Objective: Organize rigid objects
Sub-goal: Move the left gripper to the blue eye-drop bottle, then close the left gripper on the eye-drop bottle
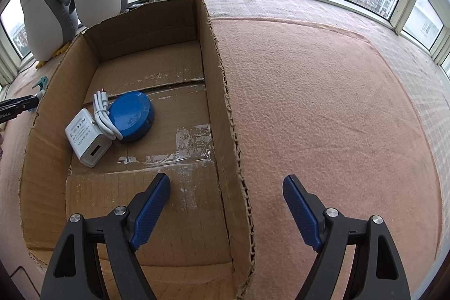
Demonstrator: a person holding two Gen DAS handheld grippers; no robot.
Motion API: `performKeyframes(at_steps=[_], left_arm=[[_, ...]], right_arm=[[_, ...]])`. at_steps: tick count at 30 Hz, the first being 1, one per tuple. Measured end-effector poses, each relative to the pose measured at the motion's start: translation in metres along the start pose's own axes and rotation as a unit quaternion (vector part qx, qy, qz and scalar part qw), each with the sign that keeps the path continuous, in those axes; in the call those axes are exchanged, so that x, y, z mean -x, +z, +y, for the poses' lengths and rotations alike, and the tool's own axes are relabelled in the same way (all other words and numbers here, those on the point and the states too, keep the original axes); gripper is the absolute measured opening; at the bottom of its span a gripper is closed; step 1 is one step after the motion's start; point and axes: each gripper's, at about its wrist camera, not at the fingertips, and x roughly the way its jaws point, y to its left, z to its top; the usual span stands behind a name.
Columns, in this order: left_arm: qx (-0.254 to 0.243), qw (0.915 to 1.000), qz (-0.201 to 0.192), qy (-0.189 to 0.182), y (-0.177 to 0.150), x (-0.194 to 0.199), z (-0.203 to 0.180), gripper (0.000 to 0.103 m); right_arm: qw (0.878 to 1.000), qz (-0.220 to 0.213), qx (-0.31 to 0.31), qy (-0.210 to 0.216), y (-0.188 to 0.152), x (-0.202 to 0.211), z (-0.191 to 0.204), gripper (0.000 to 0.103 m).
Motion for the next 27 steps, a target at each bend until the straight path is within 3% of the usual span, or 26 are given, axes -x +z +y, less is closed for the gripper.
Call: performKeyframes(at_steps=[7, 11, 18, 27], left_arm=[[-0.004, 0.9999, -0.002, 0.011, 0.003, -0.002, -0.004, 0.042], [-0.013, 0.9998, -0.002, 0.016, 0.004, -0.002, -0.008, 0.033], [-0.02, 0.9993, -0.011, 0.028, 0.002, -0.001, -0.014, 0.033], [-0.01, 0.9995, -0.027, 0.014, -0.004, 0.013, -0.024, 0.033]], right_arm=[[1.0, 0.002, 0.0, 0.0, 0.001, -0.001, 0.001, 0.079], [1.0, 0.002, 0.001, 0.0, 0.001, -0.001, 0.001, 0.079], [1.0, 0.003, -0.001, 0.001, 0.002, -0.001, 0.001, 0.079], [1.0, 0.003, 0.002, -0.002, 0.002, 0.0, 0.002, 0.079]])
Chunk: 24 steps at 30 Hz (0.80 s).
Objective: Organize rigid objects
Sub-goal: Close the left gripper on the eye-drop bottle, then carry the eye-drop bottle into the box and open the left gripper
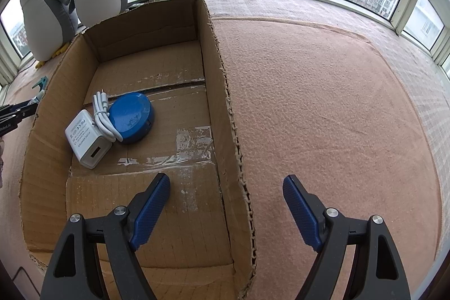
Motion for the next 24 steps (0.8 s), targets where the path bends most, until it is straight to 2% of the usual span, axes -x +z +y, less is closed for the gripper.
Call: performKeyframes(at_steps=[11, 17, 24], left_arm=[[0.011, 0.9992, -0.031, -0.022, 0.008, 0.031, -0.011, 0.033], [-0.014, 0.9971, -0.053, -0.052, 0.024, 0.045, -0.051, 0.033], [-0.043, 0.9933, -0.061, -0.089, 0.042, 0.04, -0.11, 0.033]], right_arm=[[1.0, -0.001, 0.001, -0.002, -0.001, 0.002, 0.0, 0.079], [1.0, -0.004, -0.003, 0.002, -0.001, 0.003, 0.001, 0.079], [1.0, -0.008, -0.008, 0.009, -0.001, 0.002, 0.0, 0.079]])
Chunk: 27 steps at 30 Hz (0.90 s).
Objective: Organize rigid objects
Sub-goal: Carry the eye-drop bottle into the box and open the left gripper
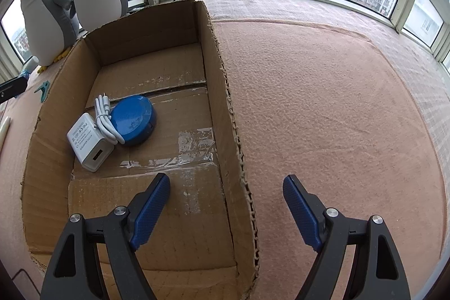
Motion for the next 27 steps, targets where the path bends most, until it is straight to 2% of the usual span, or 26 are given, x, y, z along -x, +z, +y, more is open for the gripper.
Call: performKeyframes(at_steps=[6, 11, 24, 25, 27], left_arm=[[-0.022, 0.9996, -0.002, -0.016, 0.008, -0.013, -0.039, 0.033], [-0.03, 0.9995, 0.003, -0.012, 0.013, -0.021, -0.058, 0.033], [-0.018, 0.9998, 0.008, -0.003, 0.022, -0.029, -0.07, 0.034], [-0.014, 0.9999, 0.008, -0.004, 0.022, -0.03, -0.069, 0.036], [-0.007, 0.9999, 0.008, -0.002, 0.023, -0.03, -0.066, 0.063]], right_arm=[[1.0, -0.005, -0.007, 0.009, 0.0, 0.0, -0.001, 0.079], [1.0, -0.007, -0.013, 0.015, 0.0, -0.002, -0.001, 0.079], [1.0, -0.007, -0.012, 0.016, 0.0, -0.003, 0.0, 0.079], [1.0, -0.007, -0.013, 0.016, 0.0, -0.003, 0.0, 0.079], [1.0, -0.007, -0.013, 0.016, 0.0, -0.003, 0.0, 0.079]])
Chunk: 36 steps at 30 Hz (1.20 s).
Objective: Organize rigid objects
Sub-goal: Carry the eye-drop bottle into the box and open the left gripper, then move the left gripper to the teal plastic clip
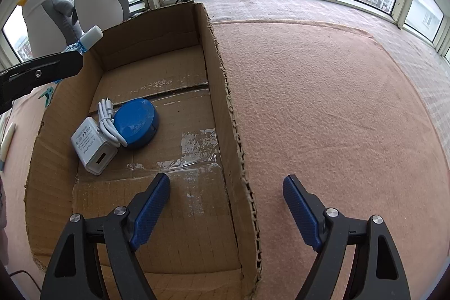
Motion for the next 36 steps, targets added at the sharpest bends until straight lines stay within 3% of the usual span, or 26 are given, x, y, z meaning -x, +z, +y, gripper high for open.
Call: performKeyframes(at_steps=[1, 2, 6, 22, 36], left_arm=[[0.003, 1.0, -0.004, 0.001, 0.001, 0.001, 0.002, 0.084], [0.005, 0.9999, -0.008, 0.005, 0.001, 0.002, 0.003, 0.086], [0.004, 0.9996, 0.007, 0.027, 0.003, -0.001, 0.004, 0.086], [-0.001, 0.9994, -0.034, 0.011, 0.001, 0.031, 0.007, 0.086], [0.056, 0.9979, -0.03, 0.011, -0.019, 0.063, 0.084, 0.086]], right_arm=[[1.0, 0.0, 0.0, 0.0, 0.0, 0.0, 0.0, 0.079], [1.0, 0.0, 0.0, 0.0, 0.0, 0.0, 0.0, 0.079], [1.0, 0.0, 0.001, 0.002, 0.0, 0.0, 0.001, 0.079], [1.0, 0.001, 0.003, 0.001, 0.004, -0.003, 0.003, 0.081], [1.0, 0.001, 0.001, 0.0, 0.006, -0.007, 0.002, 0.084]])
